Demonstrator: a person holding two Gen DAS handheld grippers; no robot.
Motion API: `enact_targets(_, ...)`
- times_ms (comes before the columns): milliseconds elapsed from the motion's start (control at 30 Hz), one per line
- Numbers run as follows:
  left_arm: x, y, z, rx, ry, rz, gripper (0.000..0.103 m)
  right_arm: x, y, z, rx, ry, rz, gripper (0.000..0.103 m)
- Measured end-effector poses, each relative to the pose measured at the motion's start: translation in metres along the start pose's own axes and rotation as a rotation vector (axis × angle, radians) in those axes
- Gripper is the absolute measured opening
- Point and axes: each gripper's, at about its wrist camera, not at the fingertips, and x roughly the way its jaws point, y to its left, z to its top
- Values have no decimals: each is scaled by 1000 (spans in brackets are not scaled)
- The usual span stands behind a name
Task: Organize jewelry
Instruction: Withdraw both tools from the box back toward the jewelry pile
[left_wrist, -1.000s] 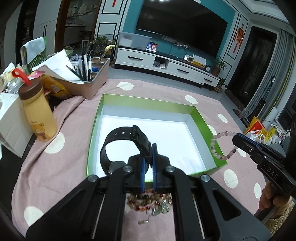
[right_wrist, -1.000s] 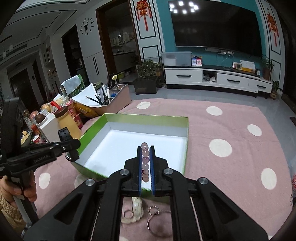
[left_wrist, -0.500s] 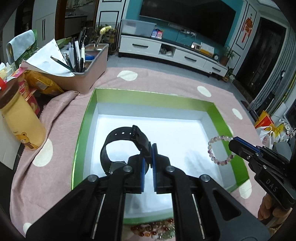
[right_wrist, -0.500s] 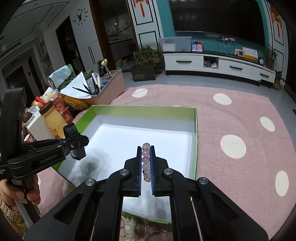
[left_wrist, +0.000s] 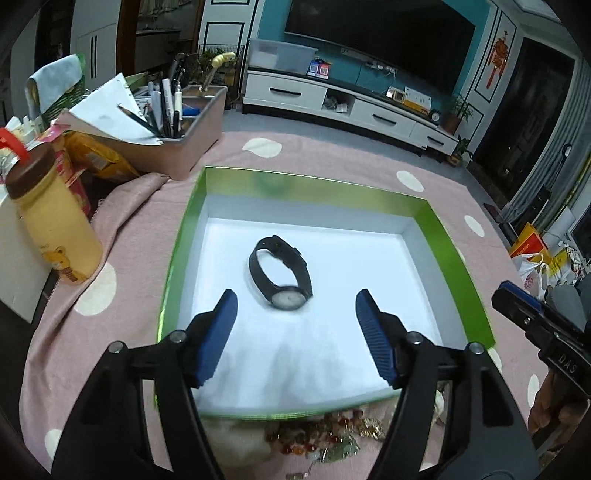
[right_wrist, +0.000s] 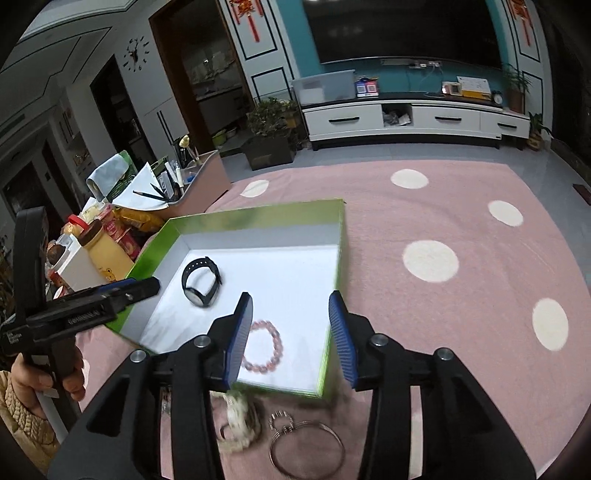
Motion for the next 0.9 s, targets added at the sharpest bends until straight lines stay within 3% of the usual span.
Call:
enact_targets(267,-32,11,-27,-42,-2,-8,69,-25,-14,-29,38,29,-15,44)
enact_targets(433,-49,19,-45,-59,-4,9,74,-32,-15,-44,46,49,-14,44)
enact_targets(900,-75,23,-95,-74,25,-42,74,-47,1,-88,33,131,31,44)
